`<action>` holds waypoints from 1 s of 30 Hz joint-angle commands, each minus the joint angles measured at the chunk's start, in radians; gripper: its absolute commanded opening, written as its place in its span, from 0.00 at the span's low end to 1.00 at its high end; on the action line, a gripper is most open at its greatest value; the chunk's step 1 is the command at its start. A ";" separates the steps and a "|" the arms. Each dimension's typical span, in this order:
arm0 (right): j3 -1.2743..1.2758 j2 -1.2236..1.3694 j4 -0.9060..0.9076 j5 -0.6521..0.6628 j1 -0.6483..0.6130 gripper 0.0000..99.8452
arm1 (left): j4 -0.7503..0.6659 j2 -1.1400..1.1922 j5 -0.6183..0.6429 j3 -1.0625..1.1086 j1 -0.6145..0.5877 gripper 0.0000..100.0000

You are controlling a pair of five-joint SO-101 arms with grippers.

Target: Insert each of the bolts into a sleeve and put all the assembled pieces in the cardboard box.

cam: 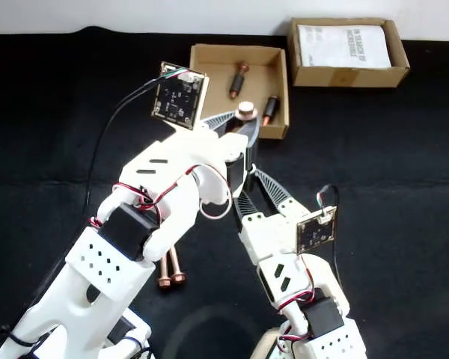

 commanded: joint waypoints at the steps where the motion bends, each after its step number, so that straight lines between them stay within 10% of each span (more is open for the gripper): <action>1: 0.116 -0.024 0.001 -0.003 -0.001 0.01 | 0.005 -0.007 0.009 0.007 0.005 0.01; 16: 0.114 -0.024 0.001 -0.003 0.001 0.01 | 0.009 -0.030 0.009 0.128 0.010 0.01; 30: 0.116 -0.024 0.001 0.060 0.001 0.01 | 0.169 -0.556 0.008 0.371 0.104 0.01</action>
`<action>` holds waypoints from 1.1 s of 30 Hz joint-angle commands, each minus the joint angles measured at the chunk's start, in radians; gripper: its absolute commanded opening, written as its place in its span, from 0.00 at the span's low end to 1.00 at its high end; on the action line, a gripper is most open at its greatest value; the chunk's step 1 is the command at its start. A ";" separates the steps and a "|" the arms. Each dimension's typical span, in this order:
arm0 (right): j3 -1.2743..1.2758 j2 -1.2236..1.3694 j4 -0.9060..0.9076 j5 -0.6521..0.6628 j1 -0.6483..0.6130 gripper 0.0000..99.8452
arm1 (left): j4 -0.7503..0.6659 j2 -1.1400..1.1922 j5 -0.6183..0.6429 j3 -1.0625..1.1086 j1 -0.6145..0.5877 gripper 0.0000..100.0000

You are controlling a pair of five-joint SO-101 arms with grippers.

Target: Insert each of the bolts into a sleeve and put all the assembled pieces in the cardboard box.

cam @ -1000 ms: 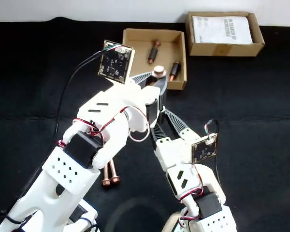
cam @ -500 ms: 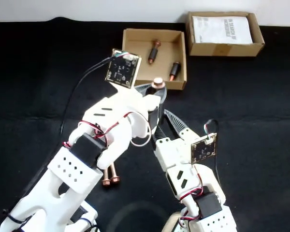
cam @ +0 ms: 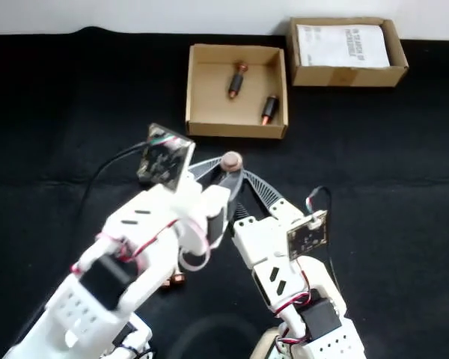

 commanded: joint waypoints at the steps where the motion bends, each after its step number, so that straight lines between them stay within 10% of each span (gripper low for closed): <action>1: 0.114 -0.012 0.001 0.011 0.007 0.01 | 0.129 -0.133 0.012 -0.012 0.042 0.02; 15: 0.041 -0.010 0.038 0.066 0.008 0.01 | 0.365 -0.225 0.014 0.008 0.015 0.13; 33: -0.157 -0.007 0.349 -0.023 0.059 0.01 | 0.572 -0.291 0.006 -0.219 -0.579 0.01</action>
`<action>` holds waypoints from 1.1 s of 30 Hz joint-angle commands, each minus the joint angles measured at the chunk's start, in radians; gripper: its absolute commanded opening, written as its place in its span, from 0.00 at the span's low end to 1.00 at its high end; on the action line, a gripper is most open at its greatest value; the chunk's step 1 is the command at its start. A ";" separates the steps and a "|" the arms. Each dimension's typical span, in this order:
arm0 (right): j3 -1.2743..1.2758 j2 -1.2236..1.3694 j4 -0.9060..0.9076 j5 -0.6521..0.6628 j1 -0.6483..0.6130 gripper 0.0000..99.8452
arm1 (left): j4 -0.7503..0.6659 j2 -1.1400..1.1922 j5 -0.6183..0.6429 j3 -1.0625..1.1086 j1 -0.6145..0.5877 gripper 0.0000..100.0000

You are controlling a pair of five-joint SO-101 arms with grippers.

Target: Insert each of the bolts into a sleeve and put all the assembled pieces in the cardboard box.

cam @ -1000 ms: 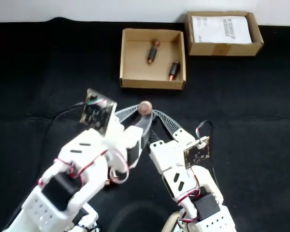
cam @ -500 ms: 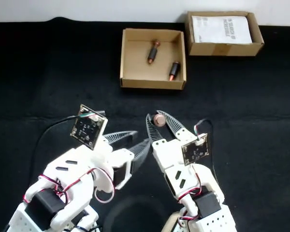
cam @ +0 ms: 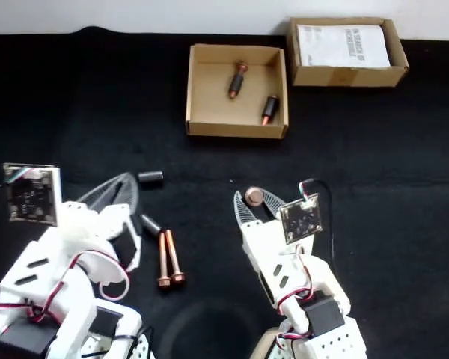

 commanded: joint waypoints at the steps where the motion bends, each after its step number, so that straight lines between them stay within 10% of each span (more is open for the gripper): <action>1: -0.124 -0.012 0.058 -0.011 0.013 0.01 | 0.008 -0.064 -0.005 0.013 -0.125 0.01; 15: -0.662 0.581 0.180 -0.012 0.015 0.01 | -0.376 -0.355 0.002 0.449 -0.670 0.01; 33: -1.460 1.495 0.357 -0.012 0.035 0.01 | -0.374 -0.355 0.003 0.912 -0.759 0.01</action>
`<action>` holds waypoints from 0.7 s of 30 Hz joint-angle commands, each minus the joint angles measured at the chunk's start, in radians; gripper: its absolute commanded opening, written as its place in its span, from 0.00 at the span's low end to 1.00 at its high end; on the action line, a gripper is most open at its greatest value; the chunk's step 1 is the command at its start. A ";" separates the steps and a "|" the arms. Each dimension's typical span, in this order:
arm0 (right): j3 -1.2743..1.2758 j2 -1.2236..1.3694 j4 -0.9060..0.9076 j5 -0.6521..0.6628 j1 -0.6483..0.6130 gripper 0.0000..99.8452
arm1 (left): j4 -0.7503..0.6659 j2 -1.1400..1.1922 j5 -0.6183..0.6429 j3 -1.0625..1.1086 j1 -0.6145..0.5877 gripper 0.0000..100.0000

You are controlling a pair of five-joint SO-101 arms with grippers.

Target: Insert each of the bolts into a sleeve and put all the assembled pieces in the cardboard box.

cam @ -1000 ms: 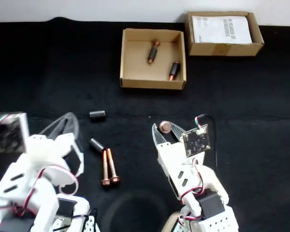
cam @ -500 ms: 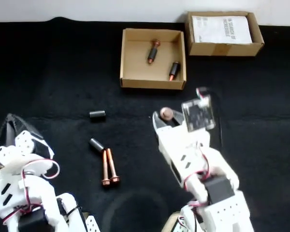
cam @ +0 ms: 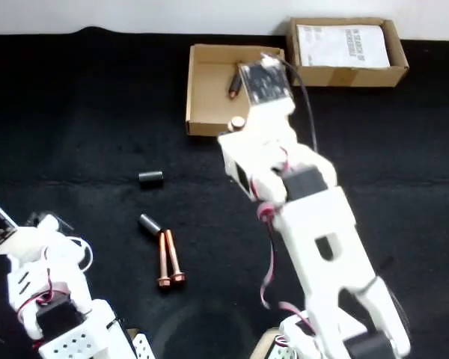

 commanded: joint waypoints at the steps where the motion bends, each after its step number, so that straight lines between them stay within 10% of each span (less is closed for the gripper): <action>1: -0.265 0.179 0.067 -0.011 0.035 0.01 | -0.017 -0.010 0.002 0.073 -0.005 0.01; 21: -1.178 1.202 0.145 -0.011 0.119 0.01 | -0.018 -0.008 0.003 0.139 -0.004 0.01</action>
